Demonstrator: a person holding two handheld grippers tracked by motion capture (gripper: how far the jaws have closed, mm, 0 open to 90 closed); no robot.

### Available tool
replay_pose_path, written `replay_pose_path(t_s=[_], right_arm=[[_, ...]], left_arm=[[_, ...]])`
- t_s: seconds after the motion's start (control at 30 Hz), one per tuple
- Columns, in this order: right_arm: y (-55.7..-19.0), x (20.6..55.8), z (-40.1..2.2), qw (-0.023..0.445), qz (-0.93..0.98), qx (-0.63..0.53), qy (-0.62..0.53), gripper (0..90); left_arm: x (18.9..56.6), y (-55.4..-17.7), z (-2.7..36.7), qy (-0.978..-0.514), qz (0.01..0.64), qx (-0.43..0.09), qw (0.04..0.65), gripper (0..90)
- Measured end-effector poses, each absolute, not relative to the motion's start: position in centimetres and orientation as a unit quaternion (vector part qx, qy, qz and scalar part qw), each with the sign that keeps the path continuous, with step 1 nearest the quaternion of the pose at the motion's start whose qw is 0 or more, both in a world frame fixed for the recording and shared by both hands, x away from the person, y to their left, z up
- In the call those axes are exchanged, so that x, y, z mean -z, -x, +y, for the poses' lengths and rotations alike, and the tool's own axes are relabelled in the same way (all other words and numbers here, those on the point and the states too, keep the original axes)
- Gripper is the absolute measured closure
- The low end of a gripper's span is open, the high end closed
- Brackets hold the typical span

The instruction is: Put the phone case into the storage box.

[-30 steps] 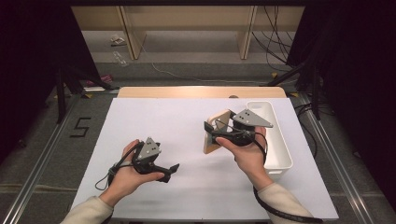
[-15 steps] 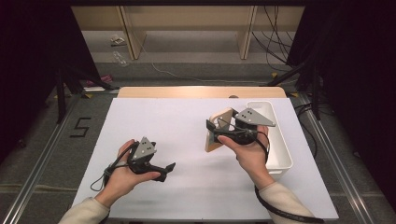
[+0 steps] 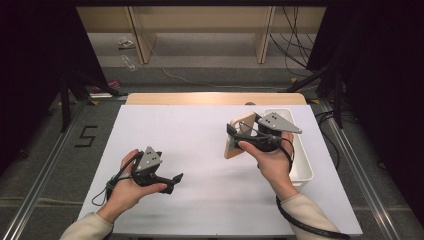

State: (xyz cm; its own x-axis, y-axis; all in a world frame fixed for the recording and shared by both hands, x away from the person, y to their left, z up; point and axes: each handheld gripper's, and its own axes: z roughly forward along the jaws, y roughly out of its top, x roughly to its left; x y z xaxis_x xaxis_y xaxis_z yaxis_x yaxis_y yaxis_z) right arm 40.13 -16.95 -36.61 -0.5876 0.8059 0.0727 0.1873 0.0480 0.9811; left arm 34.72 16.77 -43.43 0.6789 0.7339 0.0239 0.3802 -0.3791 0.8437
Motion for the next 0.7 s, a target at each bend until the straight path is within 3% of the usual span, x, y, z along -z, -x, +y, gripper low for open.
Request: replay_pose_path(t_s=[0.7], right_arm=[[-40.5, 35.5, -18.9, 0.291, 0.657, -0.574, -0.393, 12.0]], left_arm=[[43.7, -34.7, 17.6, -0.802, 0.357, -0.206, 0.432, 0.0]])
